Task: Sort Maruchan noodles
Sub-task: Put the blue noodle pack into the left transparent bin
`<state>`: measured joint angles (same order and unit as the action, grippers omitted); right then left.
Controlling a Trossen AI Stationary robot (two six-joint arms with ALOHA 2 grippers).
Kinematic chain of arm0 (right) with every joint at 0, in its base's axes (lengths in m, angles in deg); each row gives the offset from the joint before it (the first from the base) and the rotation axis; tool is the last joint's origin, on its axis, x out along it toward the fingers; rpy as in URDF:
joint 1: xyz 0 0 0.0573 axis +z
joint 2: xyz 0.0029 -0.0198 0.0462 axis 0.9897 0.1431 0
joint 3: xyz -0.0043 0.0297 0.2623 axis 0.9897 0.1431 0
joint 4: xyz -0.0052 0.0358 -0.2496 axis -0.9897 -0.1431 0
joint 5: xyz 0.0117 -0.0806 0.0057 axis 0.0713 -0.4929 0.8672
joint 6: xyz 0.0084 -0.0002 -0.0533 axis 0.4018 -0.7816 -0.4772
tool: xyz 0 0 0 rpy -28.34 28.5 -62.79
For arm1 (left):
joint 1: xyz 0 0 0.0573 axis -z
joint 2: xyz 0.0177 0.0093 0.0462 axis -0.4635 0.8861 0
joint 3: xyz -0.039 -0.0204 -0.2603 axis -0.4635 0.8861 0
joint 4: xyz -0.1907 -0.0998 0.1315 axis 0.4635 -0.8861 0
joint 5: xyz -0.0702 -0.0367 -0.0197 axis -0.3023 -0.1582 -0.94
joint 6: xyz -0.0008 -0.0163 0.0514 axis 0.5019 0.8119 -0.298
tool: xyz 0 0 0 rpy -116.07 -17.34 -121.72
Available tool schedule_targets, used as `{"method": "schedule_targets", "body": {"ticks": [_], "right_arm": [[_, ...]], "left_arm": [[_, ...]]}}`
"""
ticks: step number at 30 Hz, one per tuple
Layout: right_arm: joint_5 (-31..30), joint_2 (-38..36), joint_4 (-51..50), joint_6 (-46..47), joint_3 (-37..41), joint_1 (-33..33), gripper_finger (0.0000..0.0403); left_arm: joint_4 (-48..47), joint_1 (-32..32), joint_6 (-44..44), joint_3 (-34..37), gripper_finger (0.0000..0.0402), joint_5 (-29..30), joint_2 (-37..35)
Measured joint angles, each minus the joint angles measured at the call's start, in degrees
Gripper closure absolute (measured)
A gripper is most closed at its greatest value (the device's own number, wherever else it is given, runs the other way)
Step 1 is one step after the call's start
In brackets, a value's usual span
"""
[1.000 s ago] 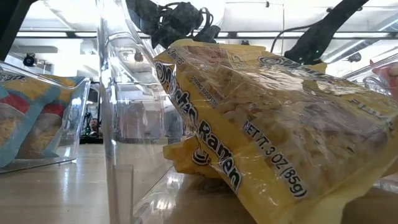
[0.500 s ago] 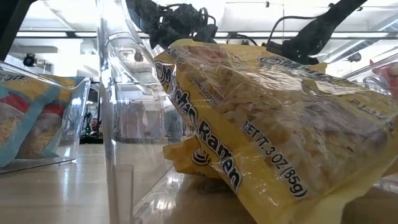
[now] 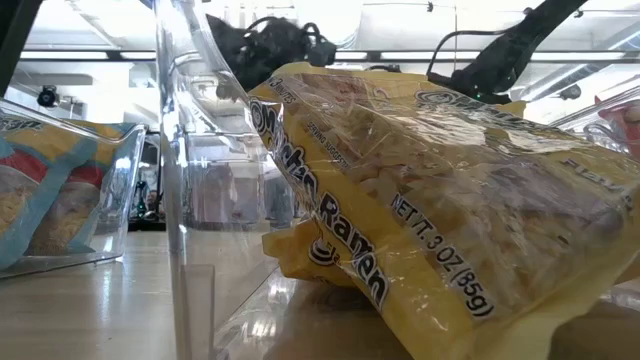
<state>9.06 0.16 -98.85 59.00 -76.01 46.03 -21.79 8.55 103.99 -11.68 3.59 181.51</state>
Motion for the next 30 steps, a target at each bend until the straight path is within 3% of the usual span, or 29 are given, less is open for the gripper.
{"method": "schedule_targets", "body": {"ticks": [6, 10, 21, 30], "right_arm": [[-1.8, 2.6, -0.4, -0.5, 0.1, 0.0, 0.0289], [-1.4, 4.3, -0.1, -1.2, 0.0, 0.0, 0.0289], [-0.8, 7.2, -0.2, -1.8, 0.0, 0.1, 0.0289], [-2.6, 7.3, -0.2, -1.9, 0.6, 0.1, 0.0289]], "left_arm": [[17.4, 0.8, 10.9, 10.1, 0.0208, 0.6, -1.6], [22.1, 1.9, 15.4, 13.2, 0.0208, 2.4, -1.6], [15.8, 4.0, 21.1, 13.7, 0.0208, 11.5, -1.5], [11.6, 4.7, 25.6, 13.7, 0.0208, 15.4, 1.4]]}}
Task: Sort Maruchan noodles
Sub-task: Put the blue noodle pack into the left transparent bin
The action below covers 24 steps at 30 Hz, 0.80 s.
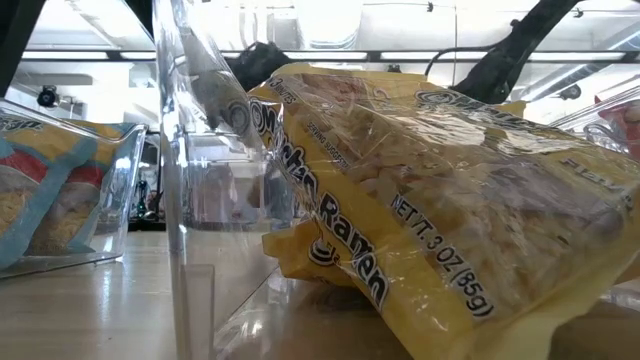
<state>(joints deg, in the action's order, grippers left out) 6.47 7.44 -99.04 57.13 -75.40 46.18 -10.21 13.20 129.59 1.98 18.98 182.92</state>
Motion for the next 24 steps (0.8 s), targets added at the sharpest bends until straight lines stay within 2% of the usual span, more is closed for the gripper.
{"method": "schedule_targets", "body": {"ticks": [7, 13, 17, 24], "right_arm": [[-0.6, 0.0, -0.1, 0.5, 1.1, 0.0, 0.0289], [-0.6, 0.1, -0.1, 1.3, 1.2, 0.1, 0.0289], [3.1, -1.0, 0.8, 3.4, 1.0, 0.0, 0.0289], [3.1, -5.6, -0.4, 3.5, 0.1, 0.1, 0.0289]], "left_arm": [[1.5, 0.0, 4.4, -0.2, 0.0208, 4.6, 4.5], [7.5, 0.0, 6.4, -0.5, 0.0208, 4.7, 7.7], [7.6, 0.0, 6.5, -0.4, 0.0208, 4.7, 7.9], [7.4, 0.0, 6.0, -0.4, 0.0208, 4.7, 7.4]]}}
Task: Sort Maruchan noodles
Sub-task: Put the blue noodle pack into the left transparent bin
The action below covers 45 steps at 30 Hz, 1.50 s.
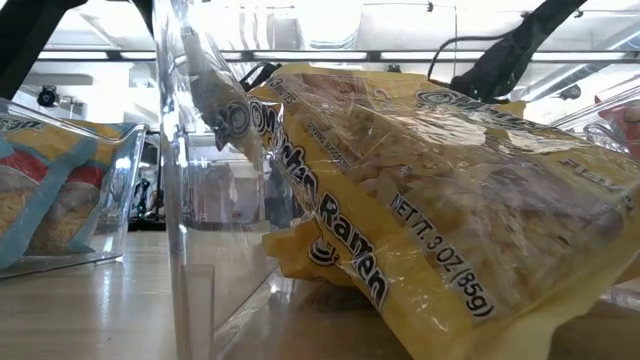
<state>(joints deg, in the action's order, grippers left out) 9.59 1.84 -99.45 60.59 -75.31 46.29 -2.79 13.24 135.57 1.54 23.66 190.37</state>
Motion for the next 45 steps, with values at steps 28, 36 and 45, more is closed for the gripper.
{"method": "schedule_targets", "body": {"ticks": [28, 36, 45], "right_arm": [[3.2, -0.4, -0.6, -1.2, 1.8, 2.5, 0.0289], [1.9, -2.1, -1.8, -1.0, 2.2, 2.5, 0.0289], [-0.9, -0.9, -1.3, -1.8, 3.8, 2.4, 0.0289]], "left_arm": [[1.5, 0.0, 0.4, 0.0, 0.0208, 0.2, -0.1], [1.6, 0.0, 0.4, 0.0, 0.0208, 0.5, -0.1], [1.9, 0.0, 0.4, 0.0, 0.0208, 1.1, -0.1]]}}
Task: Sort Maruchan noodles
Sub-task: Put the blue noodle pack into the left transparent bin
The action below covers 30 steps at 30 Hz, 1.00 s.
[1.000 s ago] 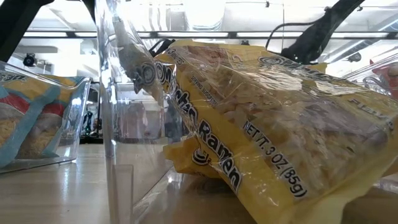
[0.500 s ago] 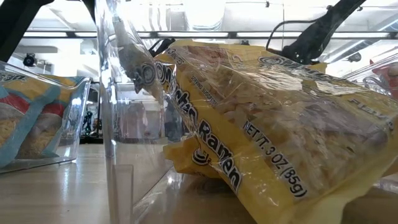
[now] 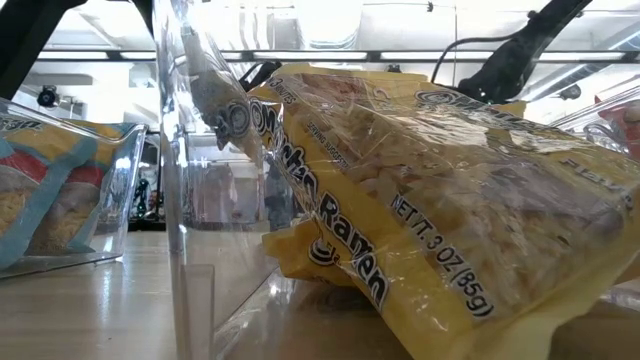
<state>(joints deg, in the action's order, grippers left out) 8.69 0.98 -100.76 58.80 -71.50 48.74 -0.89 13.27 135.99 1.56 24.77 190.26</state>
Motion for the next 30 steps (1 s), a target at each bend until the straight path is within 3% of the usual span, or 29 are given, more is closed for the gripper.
{"method": "schedule_targets", "body": {"ticks": [14, 21, 30], "right_arm": [[-1.0, 0.0, 2.6, 1.0, 3.5, 0.0, 0.0289], [-1.3, 0.0, 2.9, 1.4, 3.6, 0.0, 0.0289], [-1.3, 0.0, 3.0, 1.4, 3.7, 0.0, 0.0289]], "left_arm": [[0.7, -0.2, 0.0, -2.3, 0.0208, 2.9, 2.2], [0.5, -0.3, -1.3, -9.0, 0.0208, -0.1, 8.2], [5.1, -1.2, -0.3, -9.4, 0.0208, -0.9, 8.8]]}}
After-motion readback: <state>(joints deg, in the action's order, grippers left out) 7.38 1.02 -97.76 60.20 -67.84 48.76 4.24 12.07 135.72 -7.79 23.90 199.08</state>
